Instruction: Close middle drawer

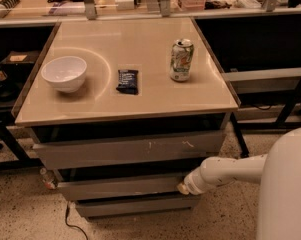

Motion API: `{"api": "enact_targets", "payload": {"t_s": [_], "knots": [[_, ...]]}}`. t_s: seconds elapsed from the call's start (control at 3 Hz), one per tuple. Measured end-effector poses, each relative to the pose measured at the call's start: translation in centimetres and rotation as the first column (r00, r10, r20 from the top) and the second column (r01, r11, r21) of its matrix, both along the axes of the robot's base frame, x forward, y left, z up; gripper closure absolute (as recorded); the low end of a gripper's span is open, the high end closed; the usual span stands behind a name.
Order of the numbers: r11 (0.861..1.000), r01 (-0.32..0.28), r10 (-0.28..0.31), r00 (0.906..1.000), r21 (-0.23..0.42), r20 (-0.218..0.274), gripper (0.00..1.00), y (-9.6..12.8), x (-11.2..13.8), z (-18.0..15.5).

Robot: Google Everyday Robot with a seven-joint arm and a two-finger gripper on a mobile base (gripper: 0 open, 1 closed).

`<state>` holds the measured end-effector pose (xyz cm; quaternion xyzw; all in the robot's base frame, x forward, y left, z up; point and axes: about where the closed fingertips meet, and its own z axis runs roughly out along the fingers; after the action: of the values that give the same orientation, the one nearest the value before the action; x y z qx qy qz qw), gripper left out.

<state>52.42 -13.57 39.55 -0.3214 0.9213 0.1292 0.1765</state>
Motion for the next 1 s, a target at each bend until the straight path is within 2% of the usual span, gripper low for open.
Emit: {"api": "enact_targets", "payload": {"t_s": [0.33, 0.67, 1.0], "knots": [[1.000, 0.000, 0.000, 1.0000, 0.000, 0.000, 1.00, 0.0, -0.1, 0.0], [1.000, 0.001, 0.000, 0.9998, -0.005, 0.020, 1.00, -0.1, 1.6, 0.0], [1.000, 0.001, 0.000, 0.9998, -0.005, 0.020, 1.00, -0.1, 1.3, 0.0]]}}
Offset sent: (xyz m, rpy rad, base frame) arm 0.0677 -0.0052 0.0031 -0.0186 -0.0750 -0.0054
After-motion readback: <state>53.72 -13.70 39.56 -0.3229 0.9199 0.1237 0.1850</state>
